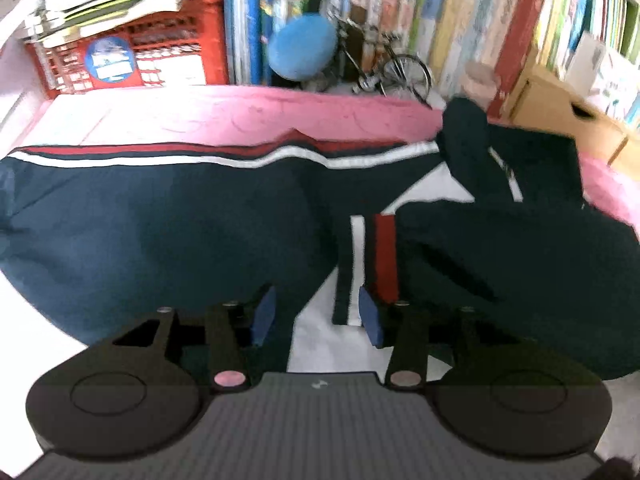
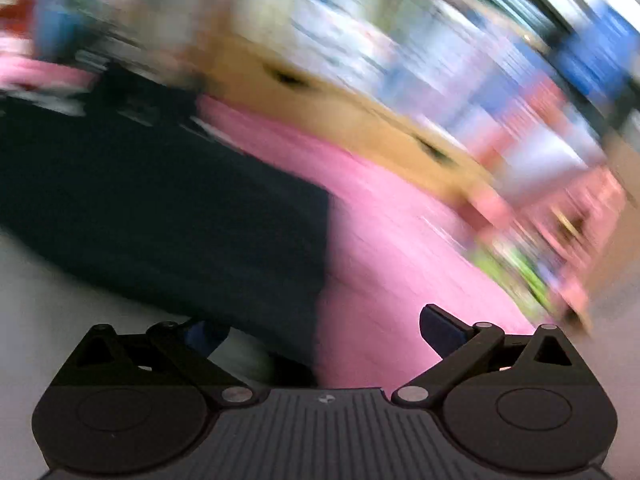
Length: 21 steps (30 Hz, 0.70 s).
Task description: Fold clothes
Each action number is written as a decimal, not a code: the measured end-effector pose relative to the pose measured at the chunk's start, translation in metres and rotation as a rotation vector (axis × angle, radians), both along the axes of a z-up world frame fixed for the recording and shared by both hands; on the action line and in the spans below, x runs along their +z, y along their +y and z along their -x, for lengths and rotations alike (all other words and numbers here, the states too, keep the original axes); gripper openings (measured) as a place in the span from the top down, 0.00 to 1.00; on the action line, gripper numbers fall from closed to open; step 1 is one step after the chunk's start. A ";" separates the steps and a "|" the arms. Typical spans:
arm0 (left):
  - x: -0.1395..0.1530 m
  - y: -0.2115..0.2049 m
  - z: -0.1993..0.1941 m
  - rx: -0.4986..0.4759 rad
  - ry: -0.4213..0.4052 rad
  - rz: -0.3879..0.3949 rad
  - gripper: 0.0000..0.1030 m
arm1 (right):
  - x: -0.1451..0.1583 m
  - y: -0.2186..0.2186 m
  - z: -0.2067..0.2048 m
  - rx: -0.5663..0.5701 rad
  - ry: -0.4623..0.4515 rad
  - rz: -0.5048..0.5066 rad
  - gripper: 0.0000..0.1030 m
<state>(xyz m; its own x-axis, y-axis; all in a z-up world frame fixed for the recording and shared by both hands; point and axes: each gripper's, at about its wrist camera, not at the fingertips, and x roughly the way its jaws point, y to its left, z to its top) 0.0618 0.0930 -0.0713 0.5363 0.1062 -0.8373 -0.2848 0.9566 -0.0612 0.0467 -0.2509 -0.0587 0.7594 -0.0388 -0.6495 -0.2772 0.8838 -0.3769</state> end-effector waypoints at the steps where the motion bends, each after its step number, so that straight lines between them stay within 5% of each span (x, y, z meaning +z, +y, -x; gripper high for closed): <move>1: 0.003 0.005 0.004 0.016 -0.003 0.000 0.57 | 0.002 0.023 0.007 0.109 0.003 -0.034 0.01; 4: 0.012 0.018 0.014 0.066 -0.009 -0.001 0.57 | 0.000 0.102 0.019 0.404 -0.007 -0.119 0.00; 8: 0.018 0.038 0.027 0.143 0.011 -0.003 0.57 | -0.024 0.193 -0.005 0.526 0.071 -0.149 0.09; 9: 0.020 0.042 0.030 0.156 0.016 -0.004 0.57 | -0.029 0.199 -0.016 0.516 0.122 -0.175 0.42; 11: 0.021 0.046 0.037 0.169 0.023 -0.018 0.57 | -0.032 0.203 -0.035 0.445 0.181 -0.179 0.82; 12: 0.021 0.047 0.040 0.172 0.025 -0.028 0.57 | -0.026 0.194 -0.042 0.392 0.162 -0.165 0.93; 14: 0.018 0.048 0.045 0.180 0.036 -0.031 0.57 | -0.010 0.150 -0.057 0.244 0.091 -0.183 0.93; 17: 0.012 0.048 0.050 0.198 0.050 -0.021 0.57 | 0.021 0.038 -0.071 -0.064 -0.034 -0.181 0.93; 21: 0.000 0.043 0.054 0.220 0.082 0.004 0.57 | 0.057 -0.147 -0.062 -0.499 -0.218 -0.033 0.90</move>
<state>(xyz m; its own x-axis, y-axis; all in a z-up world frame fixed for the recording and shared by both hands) 0.0080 0.1360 -0.0713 0.4304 0.2097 -0.8780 -0.4909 0.8706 -0.0327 0.1082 -0.3977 -0.0019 0.7711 -0.4114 -0.4860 0.2606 0.9003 -0.3487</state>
